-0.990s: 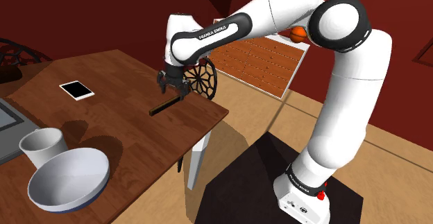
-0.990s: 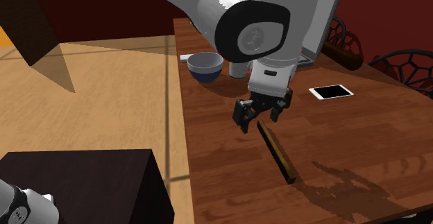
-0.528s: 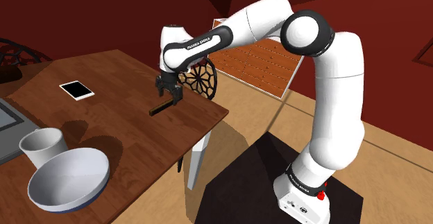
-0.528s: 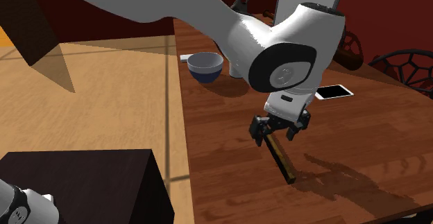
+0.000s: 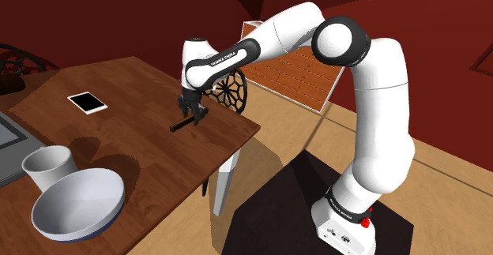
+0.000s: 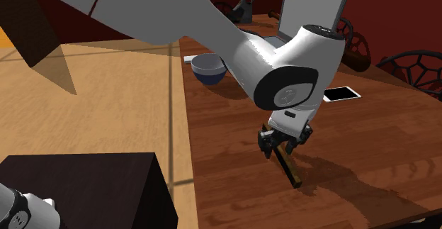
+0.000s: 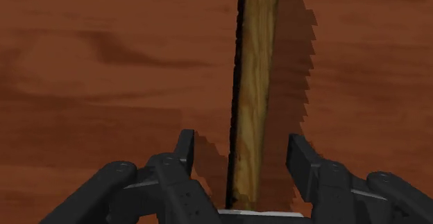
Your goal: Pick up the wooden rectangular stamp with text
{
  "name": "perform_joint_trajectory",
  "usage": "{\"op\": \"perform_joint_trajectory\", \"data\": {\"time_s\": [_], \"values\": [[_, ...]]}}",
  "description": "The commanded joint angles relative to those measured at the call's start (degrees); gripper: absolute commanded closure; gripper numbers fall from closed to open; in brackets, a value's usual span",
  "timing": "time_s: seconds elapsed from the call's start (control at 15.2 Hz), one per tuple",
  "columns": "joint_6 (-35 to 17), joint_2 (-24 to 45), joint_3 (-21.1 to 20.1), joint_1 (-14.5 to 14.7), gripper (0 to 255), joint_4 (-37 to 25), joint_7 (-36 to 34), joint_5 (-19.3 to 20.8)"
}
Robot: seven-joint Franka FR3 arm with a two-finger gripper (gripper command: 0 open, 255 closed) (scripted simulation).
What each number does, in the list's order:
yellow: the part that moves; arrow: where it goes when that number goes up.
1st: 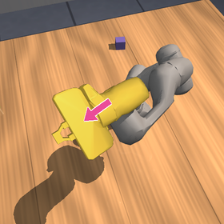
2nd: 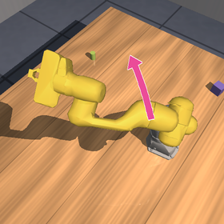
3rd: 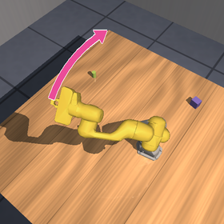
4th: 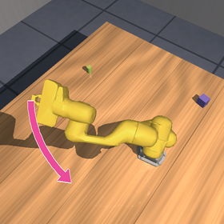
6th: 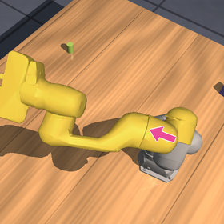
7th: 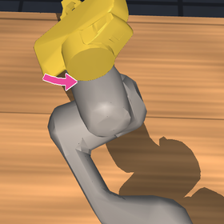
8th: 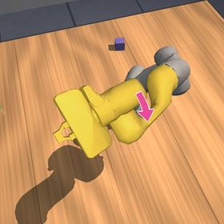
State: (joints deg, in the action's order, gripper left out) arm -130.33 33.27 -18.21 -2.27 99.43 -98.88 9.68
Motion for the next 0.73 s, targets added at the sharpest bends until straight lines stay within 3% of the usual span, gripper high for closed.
{"op": "perform_joint_trajectory", "data": {"time_s": [0.0,0.66], "values": [[-0.09,0.04,0.02,-0.01,255,0.03,0.01,0.02],[1.02,-0.83,-0.22,-0.14,255,-0.23,0.14,-0.29]]}}
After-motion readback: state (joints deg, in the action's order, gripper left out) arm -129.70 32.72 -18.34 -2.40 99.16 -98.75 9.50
